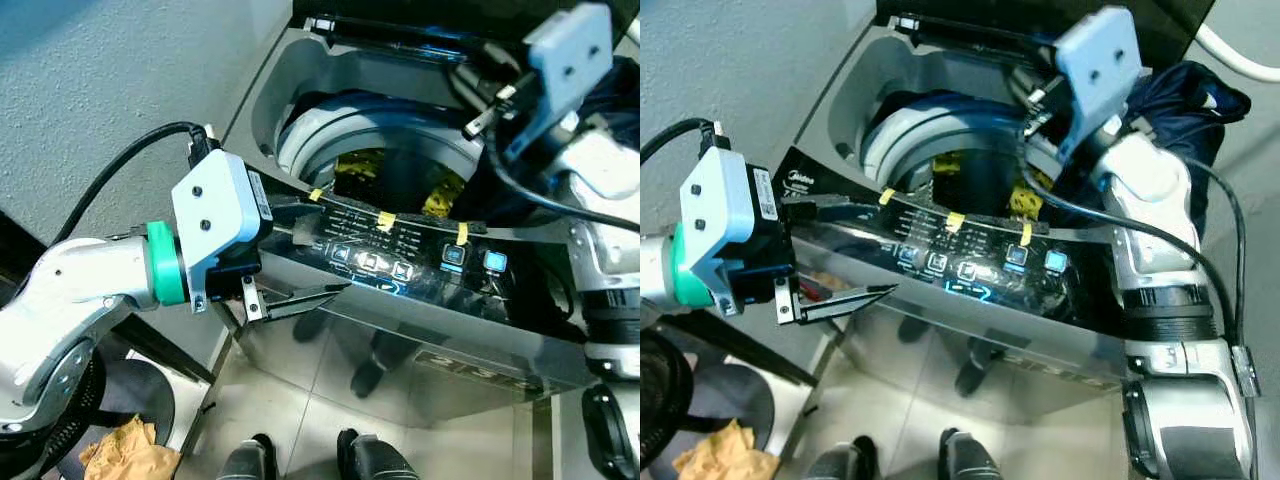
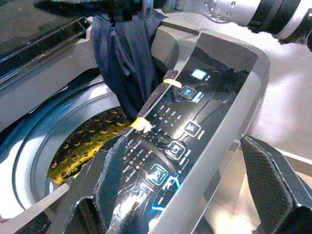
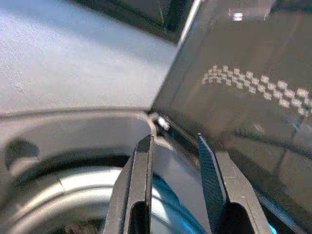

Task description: Clothes washing

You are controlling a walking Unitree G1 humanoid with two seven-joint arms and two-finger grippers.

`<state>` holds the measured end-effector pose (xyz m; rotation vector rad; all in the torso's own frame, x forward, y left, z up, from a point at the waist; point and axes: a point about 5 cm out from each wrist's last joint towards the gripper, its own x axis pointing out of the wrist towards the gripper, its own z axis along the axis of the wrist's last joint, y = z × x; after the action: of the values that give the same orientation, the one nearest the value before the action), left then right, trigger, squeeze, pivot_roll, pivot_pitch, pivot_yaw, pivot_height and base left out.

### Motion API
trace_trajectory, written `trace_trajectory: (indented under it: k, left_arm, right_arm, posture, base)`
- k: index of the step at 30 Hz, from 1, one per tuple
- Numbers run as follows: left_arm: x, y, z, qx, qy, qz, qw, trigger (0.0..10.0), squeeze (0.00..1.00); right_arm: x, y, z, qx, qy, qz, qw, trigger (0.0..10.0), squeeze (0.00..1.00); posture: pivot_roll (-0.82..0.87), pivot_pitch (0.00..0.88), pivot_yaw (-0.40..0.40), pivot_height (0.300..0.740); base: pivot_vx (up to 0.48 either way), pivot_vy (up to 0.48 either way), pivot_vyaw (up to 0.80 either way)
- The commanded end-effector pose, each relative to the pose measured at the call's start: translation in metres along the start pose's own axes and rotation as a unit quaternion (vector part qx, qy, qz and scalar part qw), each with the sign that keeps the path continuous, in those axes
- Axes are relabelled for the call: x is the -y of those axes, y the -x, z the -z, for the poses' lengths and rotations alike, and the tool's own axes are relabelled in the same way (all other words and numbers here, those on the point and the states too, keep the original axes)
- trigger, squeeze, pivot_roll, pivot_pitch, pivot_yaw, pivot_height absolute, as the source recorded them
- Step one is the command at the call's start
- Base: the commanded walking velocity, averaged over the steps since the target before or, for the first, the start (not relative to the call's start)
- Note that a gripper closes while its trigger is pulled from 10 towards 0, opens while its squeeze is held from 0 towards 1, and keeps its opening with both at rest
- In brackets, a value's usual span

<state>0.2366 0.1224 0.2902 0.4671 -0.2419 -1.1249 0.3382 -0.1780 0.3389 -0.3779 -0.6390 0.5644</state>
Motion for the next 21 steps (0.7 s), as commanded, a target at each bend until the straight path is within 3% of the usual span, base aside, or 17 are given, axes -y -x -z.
trace_trajectory:
  k: [1,12,13,14,16,17,19,20,21]
  left_arm:
    - [0.002,-0.001,0.001,-0.001,0.001,0.006,1.0,10.0,0.0]
    - [-0.006,-0.001,-0.003,0.012,-0.007,-0.028,1.0,10.0,0.0]
    - [-0.014,-0.002,-0.005,0.021,-0.012,-0.066,0.998,10.0,0.0]
    - [-0.014,-0.002,-0.005,0.021,-0.012,-0.066,0.998,10.0,0.0]
    - [-0.038,0.0,-0.012,0.049,-0.017,-0.175,0.983,10.0,0.0]
    - [-0.038,0.0,-0.012,0.049,-0.017,-0.175,0.983,10.0,0.0]
    - [-0.056,0.005,-0.017,0.071,-0.021,-0.258,0.963,10.0,0.0]
    - [-0.056,0.005,-0.017,0.071,-0.021,-0.258,0.963,10.0,0.0]
    - [-0.063,0.006,-0.018,0.074,-0.032,-0.287,0.954,10.0,0.0]
  right_arm:
    - [-0.003,0.003,-0.001,0.006,-0.019,-0.014,1.0,10.0,0.0]
    - [-0.006,0.011,0.0,0.021,-0.084,-0.001,0.996,10.0,0.0]
    - [-0.01,0.014,0.002,0.031,-0.126,0.017,0.991,10.0,0.0]
    - [-0.01,0.014,0.002,0.031,-0.126,0.017,0.991,10.0,0.0]
    - [-0.025,0.026,0.003,0.051,-0.2,0.063,0.977,10.0,0.0]
    - [-0.025,0.026,0.003,0.051,-0.2,0.063,0.977,10.0,0.0]
    - [-0.027,0.033,0.001,0.073,-0.24,0.142,0.958,10.0,0.0]
    - [-0.027,0.033,0.001,0.073,-0.24,0.142,0.958,10.0,0.0]
    - [-0.022,0.034,-0.001,0.087,-0.241,0.197,0.946,10.0,0.0]
  posture:
    - [0.0,0.136,0.068,0.74]
    - [0.01,0.127,0.056,0.74]
    - [0.01,0.126,0.054,0.74]
    - [0.01,0.126,0.054,0.74]
    - [0.01,0.121,0.046,0.74]
    - [0.01,0.121,0.046,0.74]
    - [0.01,0.118,0.045,0.74]
    - [0.01,0.118,0.045,0.74]
    - [0.01,0.109,0.047,0.74]
  base:
    - [0.0,0.0,0.0]
    - [0.0,0.0,0.0]
    - [0.0,0.0,0.0]
    - [0.0,0.0,0.0]
    - [0.0,0.0,0.0]
    - [0.0,0.0,0.0]
    - [0.0,0.0,0.0]
    - [0.0,0.0,0.0]
    - [0.0,0.0,0.0]
